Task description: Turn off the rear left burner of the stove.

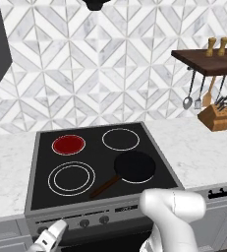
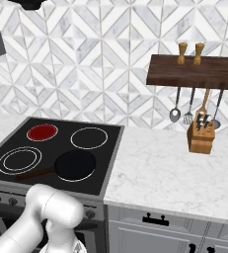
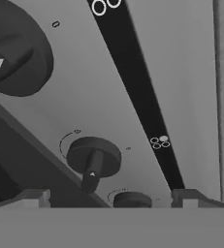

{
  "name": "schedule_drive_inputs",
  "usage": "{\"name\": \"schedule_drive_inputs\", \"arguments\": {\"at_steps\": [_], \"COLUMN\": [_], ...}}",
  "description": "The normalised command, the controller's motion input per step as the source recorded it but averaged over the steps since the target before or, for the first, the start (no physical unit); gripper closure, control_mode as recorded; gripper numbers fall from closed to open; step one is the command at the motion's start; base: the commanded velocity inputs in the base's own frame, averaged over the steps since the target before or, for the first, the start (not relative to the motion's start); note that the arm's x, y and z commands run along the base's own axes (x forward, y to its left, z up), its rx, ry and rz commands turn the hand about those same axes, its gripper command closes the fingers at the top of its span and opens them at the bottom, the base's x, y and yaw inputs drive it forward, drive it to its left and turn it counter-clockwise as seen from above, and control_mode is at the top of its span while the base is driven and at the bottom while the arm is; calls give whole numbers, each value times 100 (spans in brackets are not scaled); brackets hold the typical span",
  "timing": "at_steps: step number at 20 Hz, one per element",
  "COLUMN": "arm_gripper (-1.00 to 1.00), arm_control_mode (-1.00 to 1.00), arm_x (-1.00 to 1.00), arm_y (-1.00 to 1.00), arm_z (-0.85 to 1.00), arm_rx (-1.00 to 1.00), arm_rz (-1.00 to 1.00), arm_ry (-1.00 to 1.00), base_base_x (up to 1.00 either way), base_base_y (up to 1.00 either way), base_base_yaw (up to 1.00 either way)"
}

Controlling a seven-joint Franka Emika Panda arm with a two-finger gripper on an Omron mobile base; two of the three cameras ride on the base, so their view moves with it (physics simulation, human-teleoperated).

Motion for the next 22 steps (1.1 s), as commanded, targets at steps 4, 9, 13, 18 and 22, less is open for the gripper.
{"name": "schedule_drive_inputs", "arguments": {"at_steps": [4,9,13,18,22], "arm_gripper": [-100,-100,-100,-100,-100], "arm_control_mode": [-100,-100,-100,-100,-100], "arm_x": [13,22,18,2,4], "arm_y": [-2,-1,0,0,0], "arm_z": [-10,-4,-13,-17,-8], "arm_rx": [0,0,0,0,0], "arm_rz": [0,0,0,0,0], "arm_ry": [-1,-2,-1,-3,-2], "base_base_x": [0,0,0,0,0], "base_base_y": [0,0,0,0,0], "base_base_yaw": [0,0,0,0,0]}}
